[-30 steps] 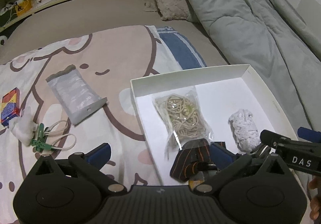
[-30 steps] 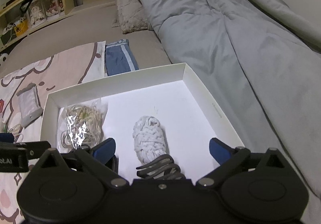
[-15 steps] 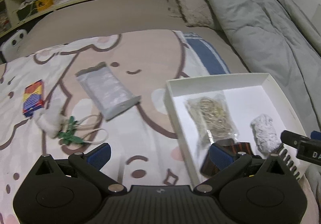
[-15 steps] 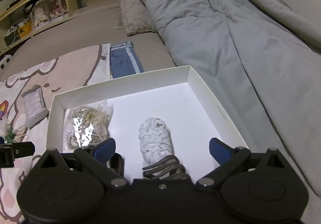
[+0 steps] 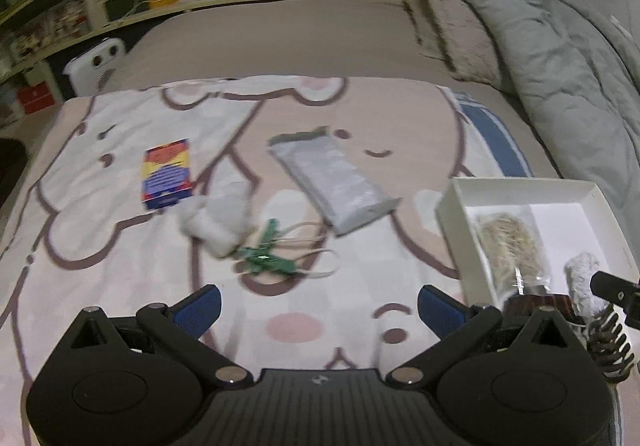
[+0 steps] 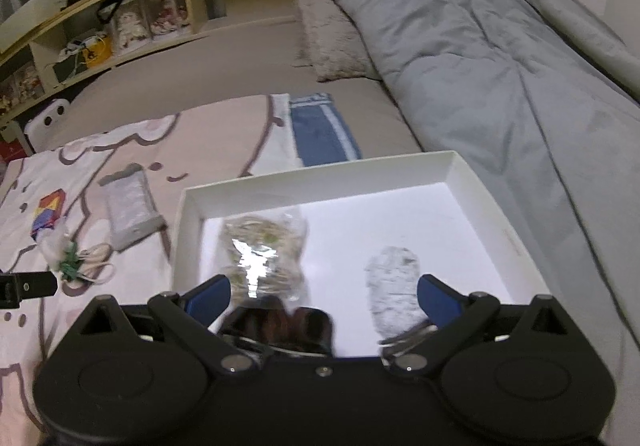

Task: Organize objects
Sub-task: 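Withdraw both tools from the white box back toward the remaining items, then move both tools toward the white cotton ball and green clothespin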

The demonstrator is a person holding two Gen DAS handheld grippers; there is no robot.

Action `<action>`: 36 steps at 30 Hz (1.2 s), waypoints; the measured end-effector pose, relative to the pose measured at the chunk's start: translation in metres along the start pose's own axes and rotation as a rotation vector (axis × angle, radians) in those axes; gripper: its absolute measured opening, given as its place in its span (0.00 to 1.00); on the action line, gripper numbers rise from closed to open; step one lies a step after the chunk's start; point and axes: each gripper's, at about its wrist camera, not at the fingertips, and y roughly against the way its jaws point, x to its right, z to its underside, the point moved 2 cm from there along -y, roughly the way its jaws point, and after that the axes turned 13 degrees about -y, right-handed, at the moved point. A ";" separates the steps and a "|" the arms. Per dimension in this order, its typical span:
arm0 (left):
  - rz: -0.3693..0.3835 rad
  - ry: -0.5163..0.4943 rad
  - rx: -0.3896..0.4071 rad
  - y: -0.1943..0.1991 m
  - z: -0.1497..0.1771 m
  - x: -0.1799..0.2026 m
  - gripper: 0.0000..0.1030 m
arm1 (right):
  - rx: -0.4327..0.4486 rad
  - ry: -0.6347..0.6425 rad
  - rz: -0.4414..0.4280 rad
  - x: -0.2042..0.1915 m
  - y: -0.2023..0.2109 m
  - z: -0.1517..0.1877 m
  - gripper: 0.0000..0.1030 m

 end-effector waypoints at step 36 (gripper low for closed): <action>-0.126 0.099 0.071 0.026 0.060 -0.096 1.00 | -0.011 0.131 -0.207 -0.100 -0.012 0.046 0.98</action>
